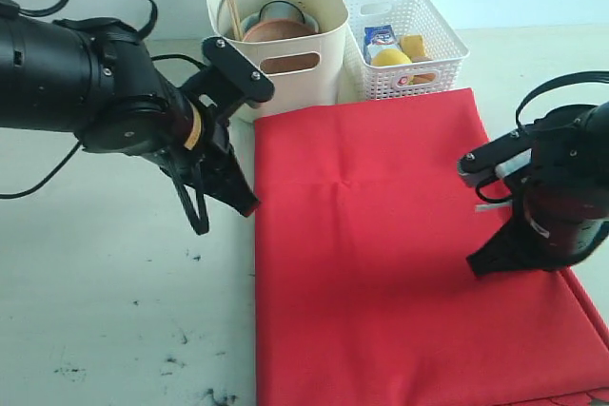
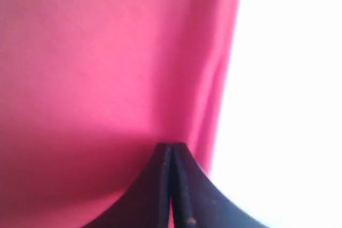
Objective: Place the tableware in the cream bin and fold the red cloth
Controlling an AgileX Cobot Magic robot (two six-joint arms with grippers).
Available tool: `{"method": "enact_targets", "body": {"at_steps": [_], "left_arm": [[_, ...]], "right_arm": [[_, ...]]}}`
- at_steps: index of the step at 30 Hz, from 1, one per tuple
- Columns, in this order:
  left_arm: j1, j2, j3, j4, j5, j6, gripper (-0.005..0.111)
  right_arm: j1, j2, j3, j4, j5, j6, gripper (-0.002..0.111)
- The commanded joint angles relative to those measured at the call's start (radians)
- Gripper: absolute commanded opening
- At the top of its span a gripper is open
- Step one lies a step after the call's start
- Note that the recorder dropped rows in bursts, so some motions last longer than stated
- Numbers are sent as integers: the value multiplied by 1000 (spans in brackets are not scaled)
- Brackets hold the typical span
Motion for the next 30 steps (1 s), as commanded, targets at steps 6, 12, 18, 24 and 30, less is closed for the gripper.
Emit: {"method": "enact_targets", "body": {"at_steps": [6,12,18,24,30], "left_arm": [[105,-68,37,3,-20,-42,1],[105,-68,37,3,-37,-41,1],[116,-68,37,14,-33,-43,1],[155,-68,37,14,-37,-66,1],[155,-68,37,14,-49,-66,1]], "right_arm": [[0,-103,6,-86,135,115,0],[0,-250,-13,23,-400,91,0],[0,-148,-68,-5,-783,101,0],[61,126,-204,-112,-703,174,0],[69,192,-213,-22,-150,33,0]]}}
